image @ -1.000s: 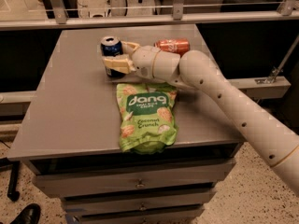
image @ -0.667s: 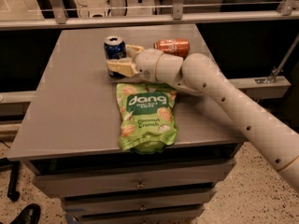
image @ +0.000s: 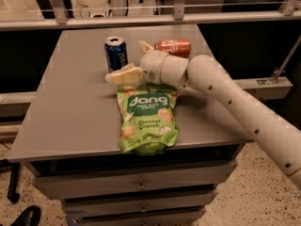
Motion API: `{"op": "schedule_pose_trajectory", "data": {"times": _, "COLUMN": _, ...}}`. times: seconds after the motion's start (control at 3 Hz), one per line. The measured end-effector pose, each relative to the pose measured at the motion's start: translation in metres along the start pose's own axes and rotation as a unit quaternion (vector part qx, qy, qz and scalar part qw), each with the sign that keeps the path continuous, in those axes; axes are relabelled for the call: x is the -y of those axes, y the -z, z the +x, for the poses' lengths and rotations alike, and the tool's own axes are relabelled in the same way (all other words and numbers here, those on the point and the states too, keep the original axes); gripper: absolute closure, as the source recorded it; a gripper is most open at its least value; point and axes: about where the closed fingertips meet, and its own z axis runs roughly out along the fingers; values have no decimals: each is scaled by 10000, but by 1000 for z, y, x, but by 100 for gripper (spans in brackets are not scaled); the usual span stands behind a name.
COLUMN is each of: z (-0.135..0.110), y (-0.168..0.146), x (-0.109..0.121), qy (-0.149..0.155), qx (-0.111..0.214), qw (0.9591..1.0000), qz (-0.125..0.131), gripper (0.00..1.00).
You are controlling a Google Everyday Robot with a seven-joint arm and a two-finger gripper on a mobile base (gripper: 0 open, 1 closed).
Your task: Place pepsi can upright
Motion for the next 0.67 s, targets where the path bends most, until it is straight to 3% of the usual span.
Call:
{"op": "schedule_pose_trajectory", "data": {"times": 0.33, "z": -3, "y": 11, "x": 2, "qy": 27, "qx": -109, "qw": 9999, "qz": 92, "gripper": 0}}
{"op": "schedule_pose_trajectory", "data": {"times": 0.67, "z": -16, "y": 45, "x": 5, "qy": 145, "qx": -264, "qw": 9987, "qz": 421, "gripper": 0}}
